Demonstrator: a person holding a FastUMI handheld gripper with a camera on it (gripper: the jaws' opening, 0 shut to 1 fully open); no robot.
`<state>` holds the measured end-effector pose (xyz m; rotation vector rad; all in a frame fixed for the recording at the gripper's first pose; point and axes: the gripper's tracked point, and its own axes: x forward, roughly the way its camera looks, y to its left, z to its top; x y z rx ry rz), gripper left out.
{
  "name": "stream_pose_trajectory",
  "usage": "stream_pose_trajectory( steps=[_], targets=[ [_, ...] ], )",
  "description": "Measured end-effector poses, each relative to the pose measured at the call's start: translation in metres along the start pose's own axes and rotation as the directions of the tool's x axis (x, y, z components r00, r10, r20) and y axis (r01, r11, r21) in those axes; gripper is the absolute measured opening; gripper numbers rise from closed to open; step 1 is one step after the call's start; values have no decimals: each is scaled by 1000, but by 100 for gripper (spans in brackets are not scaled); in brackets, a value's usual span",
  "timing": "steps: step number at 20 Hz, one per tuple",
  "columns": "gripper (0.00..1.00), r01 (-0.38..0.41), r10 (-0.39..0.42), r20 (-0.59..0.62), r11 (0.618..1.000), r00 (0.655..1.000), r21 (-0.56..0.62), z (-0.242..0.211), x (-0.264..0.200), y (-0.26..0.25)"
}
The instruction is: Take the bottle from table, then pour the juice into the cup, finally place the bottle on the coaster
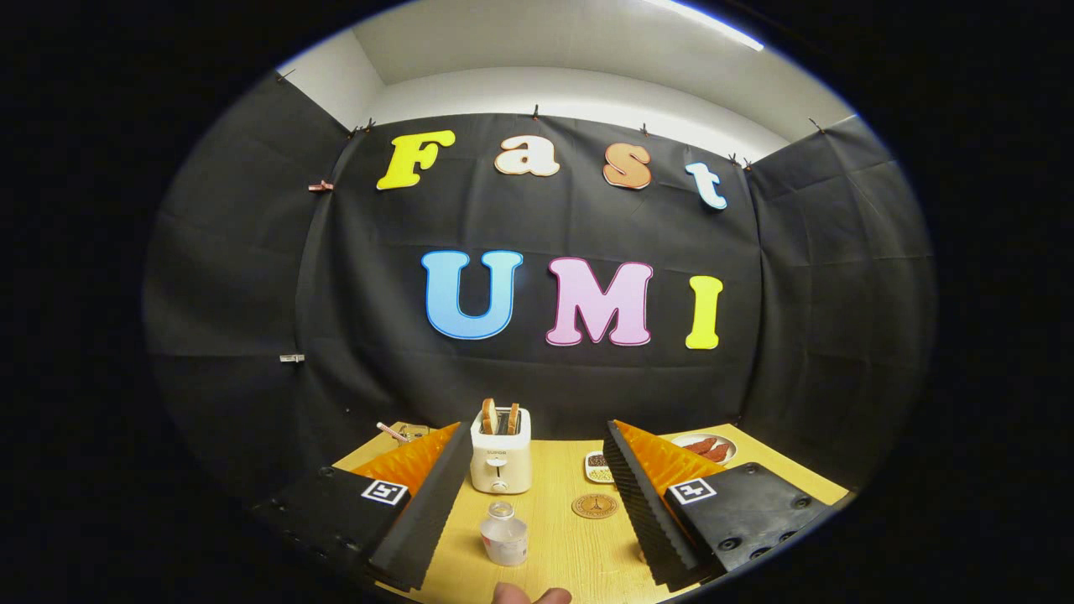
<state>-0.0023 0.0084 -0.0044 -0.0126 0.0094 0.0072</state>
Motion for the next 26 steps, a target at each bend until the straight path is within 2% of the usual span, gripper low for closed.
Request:
stream_pose_trajectory(
  steps=[10, 14, 18, 22, 26],
  targets=[
    [97, 6, -6, 10, 1000, 1000, 0, 0, 1, 1],
    [96, 26, -25, 62, 1000, 998, -17, 4, 2, -4],
    [96, 29, -29, 38, 1000, 999, -7, -33, 7, 6],
    [96, 14, -14, -37, 1000, 999, -4, -97, 14, 22],
    [96, 11, -13, -57, 1000, 998, -25, -141, 25, 39]
  ],
)
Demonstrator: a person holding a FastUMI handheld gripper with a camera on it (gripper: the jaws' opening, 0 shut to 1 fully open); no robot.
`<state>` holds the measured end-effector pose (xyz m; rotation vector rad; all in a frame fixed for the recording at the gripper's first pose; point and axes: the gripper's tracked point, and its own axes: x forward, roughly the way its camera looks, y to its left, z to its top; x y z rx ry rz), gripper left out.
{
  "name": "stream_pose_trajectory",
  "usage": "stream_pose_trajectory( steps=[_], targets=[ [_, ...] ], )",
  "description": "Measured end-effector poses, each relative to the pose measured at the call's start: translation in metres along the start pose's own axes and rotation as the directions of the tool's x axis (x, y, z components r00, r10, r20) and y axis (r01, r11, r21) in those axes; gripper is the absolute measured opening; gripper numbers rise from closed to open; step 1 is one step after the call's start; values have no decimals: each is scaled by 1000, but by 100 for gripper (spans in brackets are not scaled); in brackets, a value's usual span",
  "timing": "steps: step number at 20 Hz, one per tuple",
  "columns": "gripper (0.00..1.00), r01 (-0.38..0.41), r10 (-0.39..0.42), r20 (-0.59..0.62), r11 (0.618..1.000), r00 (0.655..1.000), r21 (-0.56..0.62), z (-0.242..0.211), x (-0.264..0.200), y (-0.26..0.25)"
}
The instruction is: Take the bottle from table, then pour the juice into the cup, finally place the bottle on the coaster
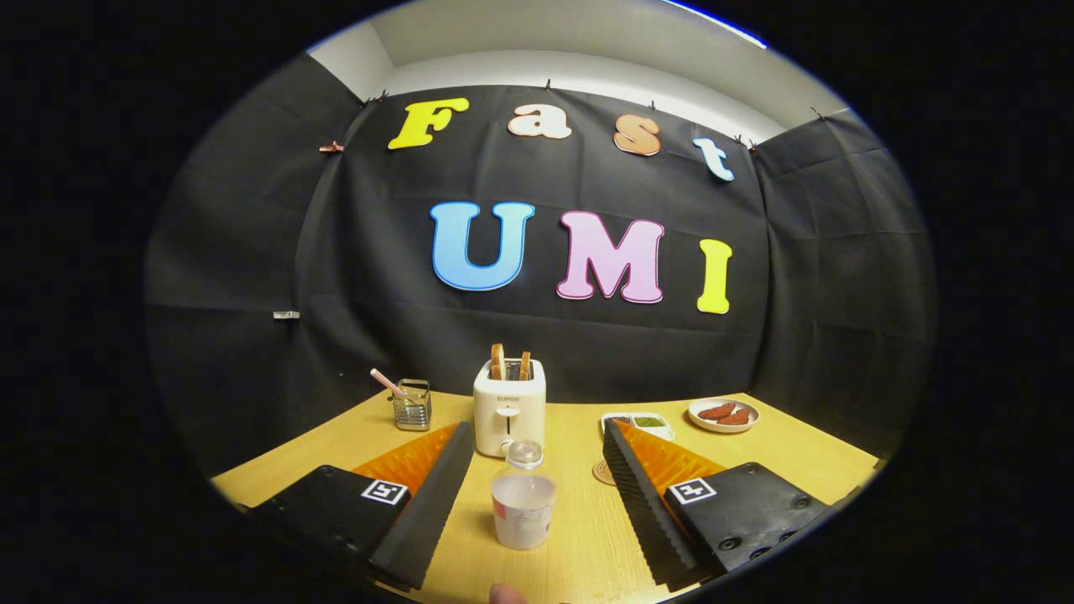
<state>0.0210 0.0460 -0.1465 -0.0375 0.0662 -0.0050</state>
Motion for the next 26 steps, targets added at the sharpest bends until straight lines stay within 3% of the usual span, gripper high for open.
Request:
stream_pose_trajectory(
  steps=[11, 18, 19, 21, 26],
  targets=[
    [97, 89, -90, -67, 996, 994, -21, -88, 48, 5],
    [96, 87, -82, -94, 995, 992, 53, -119, 61, 6],
    [95, 68, -62, -89, 995, 994, 67, -116, 61, 12],
    [77, 51, -46, -89, 997, 995, 57, -116, 61, 16],
    [76, 50, -39, -114, 994, 993, 96, -93, 51, 11]
  ],
)
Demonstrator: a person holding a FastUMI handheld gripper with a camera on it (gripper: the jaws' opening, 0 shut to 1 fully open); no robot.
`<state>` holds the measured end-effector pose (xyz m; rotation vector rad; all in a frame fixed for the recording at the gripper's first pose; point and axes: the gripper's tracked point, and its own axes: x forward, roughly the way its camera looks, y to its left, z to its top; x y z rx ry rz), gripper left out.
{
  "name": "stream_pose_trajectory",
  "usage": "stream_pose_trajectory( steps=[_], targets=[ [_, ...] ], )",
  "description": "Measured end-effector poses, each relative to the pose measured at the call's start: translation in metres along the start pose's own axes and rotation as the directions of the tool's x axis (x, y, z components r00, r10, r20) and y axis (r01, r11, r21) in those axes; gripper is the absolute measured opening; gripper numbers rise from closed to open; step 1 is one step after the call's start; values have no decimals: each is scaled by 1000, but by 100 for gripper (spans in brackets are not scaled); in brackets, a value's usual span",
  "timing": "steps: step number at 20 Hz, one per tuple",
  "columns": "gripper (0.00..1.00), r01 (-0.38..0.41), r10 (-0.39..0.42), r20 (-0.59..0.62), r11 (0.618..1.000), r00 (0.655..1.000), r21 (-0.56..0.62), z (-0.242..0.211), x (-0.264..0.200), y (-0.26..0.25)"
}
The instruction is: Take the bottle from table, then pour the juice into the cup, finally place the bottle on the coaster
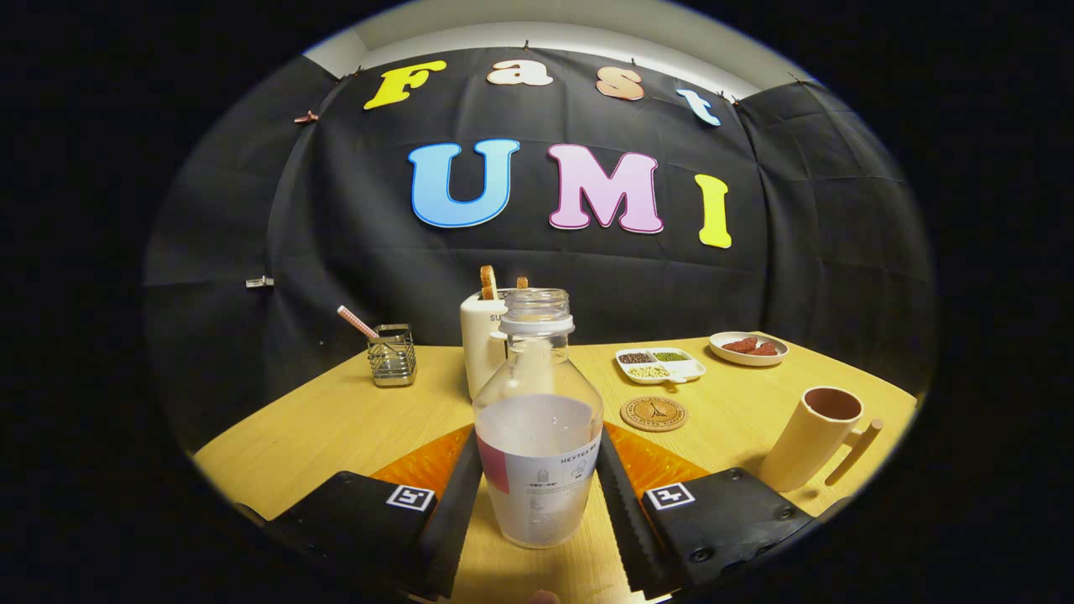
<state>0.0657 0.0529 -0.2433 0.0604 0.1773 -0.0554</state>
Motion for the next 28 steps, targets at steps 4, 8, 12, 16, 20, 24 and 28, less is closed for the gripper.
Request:
stream_pose_trajectory(
  steps=[4, 8, 12, 16, 20, 24, 28],
  targets=[
    [76, 28, -28, 19, 999, 999, 36, 36, -15, -18],
    [76, 23, -23, 7, 1000, 1000, 20, 67, -30, -38],
    [76, -13, 13, -9, 997, 1000, 82, 84, -41, -55],
    [76, -20, 25, -21, 975, 999, 223, 90, -48, -83],
    [76, -34, 75, -72, 891, 995, 454, 76, -47, -97],
    [75, -11, 100, -119, 810, 988, 586, 58, -42, -104],
    [75, 7, 131, -146, 720, 981, 694, 47, -36, -105]
  ],
)
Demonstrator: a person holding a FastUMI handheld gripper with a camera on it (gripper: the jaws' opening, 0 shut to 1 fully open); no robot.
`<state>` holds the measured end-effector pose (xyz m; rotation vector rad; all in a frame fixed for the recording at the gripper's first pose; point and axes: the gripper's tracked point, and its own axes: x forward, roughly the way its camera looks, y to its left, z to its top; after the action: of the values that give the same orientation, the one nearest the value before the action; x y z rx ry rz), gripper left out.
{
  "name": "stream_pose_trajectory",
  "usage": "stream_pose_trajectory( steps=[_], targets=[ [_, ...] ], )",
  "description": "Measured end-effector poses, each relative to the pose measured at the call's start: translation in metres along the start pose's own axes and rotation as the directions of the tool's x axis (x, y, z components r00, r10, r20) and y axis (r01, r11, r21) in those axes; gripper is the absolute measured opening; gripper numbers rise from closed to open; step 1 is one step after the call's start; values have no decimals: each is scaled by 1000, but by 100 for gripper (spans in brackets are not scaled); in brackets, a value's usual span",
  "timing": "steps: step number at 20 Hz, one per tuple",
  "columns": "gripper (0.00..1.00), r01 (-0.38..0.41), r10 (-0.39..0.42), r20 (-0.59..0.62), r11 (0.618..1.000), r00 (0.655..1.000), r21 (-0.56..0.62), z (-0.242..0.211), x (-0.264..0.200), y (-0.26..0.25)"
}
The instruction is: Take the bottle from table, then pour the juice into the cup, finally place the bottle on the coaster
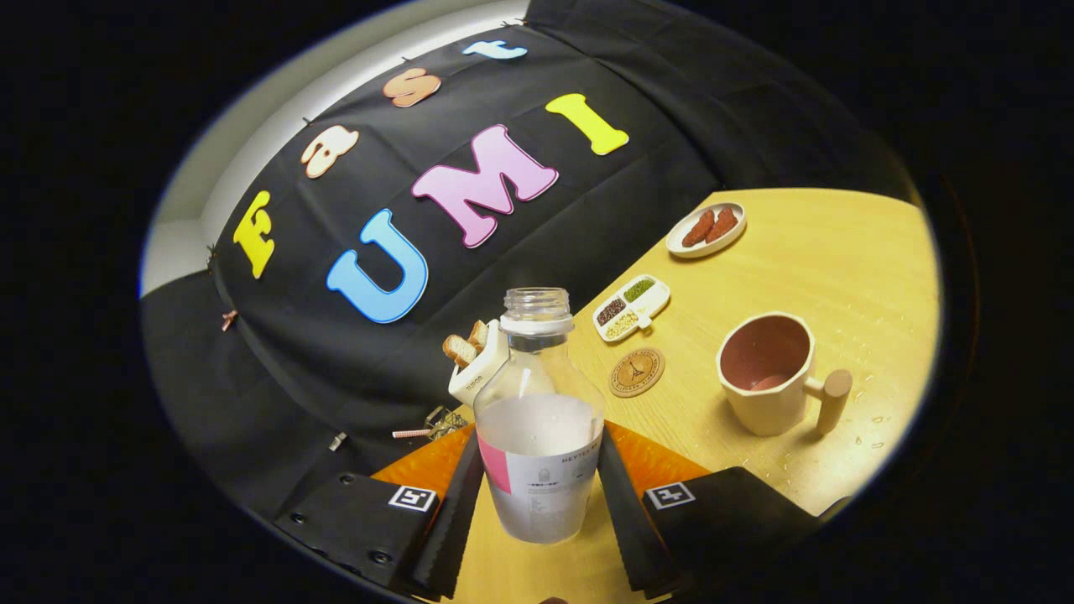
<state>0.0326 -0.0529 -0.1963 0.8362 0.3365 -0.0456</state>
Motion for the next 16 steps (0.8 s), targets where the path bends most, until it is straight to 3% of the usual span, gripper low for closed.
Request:
stream_pose_trajectory(
  steps=[5, 10, 16],
  targets=[
    [75, 3, -1, -10, 976, 1000, 220, 4, 6, -14],
    [75, 29, -18, -37, 941, 999, 338, 3, 10, -35],
    [75, 28, -26, -10, 873, 1000, 487, 14, 8, -47]
  ],
)
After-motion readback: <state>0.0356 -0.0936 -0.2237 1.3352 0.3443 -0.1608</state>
